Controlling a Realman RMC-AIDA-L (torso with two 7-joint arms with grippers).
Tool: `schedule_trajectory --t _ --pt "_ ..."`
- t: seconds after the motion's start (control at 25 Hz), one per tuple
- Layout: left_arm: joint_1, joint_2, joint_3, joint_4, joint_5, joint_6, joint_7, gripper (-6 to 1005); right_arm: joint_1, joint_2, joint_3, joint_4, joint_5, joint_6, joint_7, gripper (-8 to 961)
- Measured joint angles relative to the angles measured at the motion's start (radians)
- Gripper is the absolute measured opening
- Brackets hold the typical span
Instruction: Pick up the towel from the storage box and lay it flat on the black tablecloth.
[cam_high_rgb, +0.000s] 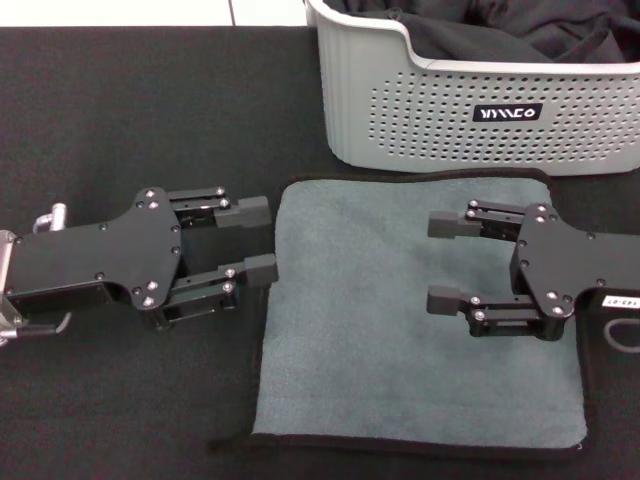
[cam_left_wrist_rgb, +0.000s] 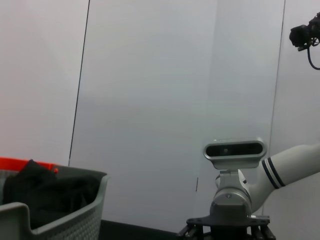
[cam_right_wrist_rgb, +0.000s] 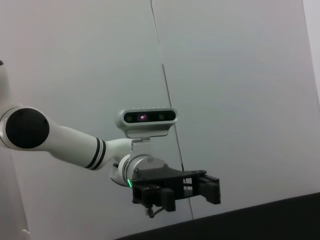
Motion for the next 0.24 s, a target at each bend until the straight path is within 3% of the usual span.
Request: schedule_trajectory --t 0.24 --pt "0.003 -0.003 -0.008 -0.001 -0.002 -0.001 -0.005 532 -0.016 -0.004 0.033 -0.006 0.002 0.010 0.006 751"
